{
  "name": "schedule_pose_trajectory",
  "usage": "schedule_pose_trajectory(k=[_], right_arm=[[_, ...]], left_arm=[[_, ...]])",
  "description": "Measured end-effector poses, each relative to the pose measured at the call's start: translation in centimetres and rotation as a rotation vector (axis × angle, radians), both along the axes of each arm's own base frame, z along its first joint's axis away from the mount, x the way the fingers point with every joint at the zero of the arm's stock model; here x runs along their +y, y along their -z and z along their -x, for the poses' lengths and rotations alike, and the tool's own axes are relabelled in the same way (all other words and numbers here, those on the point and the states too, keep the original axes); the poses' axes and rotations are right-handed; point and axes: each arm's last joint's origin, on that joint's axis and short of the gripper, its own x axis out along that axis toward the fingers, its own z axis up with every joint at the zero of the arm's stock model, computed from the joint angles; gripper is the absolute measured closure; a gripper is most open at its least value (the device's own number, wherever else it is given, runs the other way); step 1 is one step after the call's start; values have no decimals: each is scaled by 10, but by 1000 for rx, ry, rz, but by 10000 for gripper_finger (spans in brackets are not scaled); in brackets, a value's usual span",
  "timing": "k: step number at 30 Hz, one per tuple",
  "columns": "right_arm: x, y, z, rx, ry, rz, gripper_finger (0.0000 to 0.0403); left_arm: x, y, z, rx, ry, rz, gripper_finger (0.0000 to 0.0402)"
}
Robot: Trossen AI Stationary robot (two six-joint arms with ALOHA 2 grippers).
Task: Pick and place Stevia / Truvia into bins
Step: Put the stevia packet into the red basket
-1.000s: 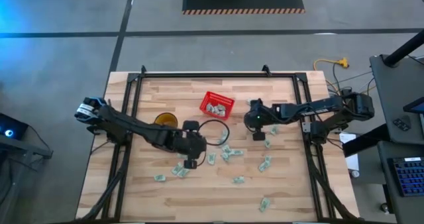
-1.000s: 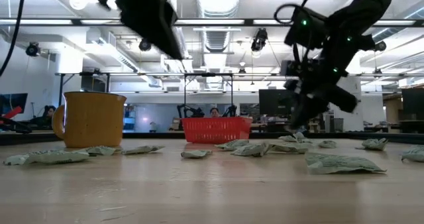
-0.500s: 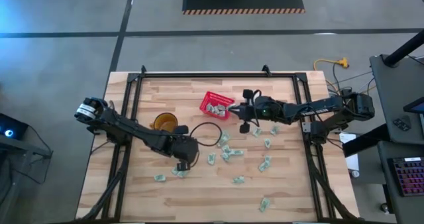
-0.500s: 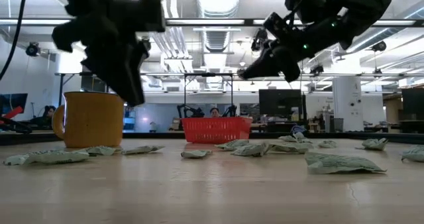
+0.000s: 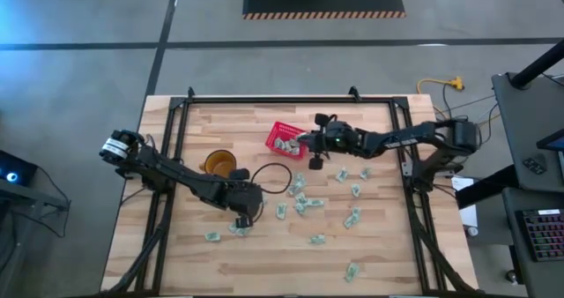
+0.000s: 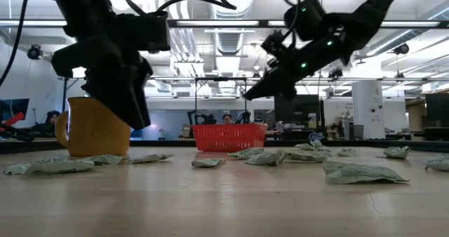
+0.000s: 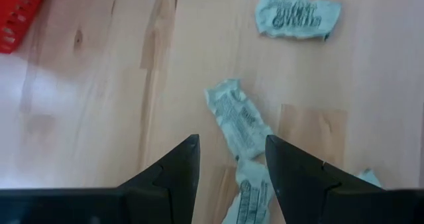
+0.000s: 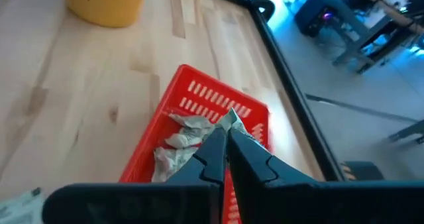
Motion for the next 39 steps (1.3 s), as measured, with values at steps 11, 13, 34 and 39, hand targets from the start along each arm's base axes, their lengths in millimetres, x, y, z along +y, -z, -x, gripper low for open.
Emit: schedule_pose_trajectory(k=[11,13,34,39], right_arm=[[-20,19,-25,89,39,-56,318],[-20,15,-23,117,34,-56,305],[41,-62,59,272,2,-235,293],[61,-66,80,265,-43,-257,300]], left_arm=[[1,5,2,-3,-1,1,246],[1,9,3,-15,-1,6,246],[7,32,3,-129,-21,48,246],[9,43,-2,-104,-23,58,246]])
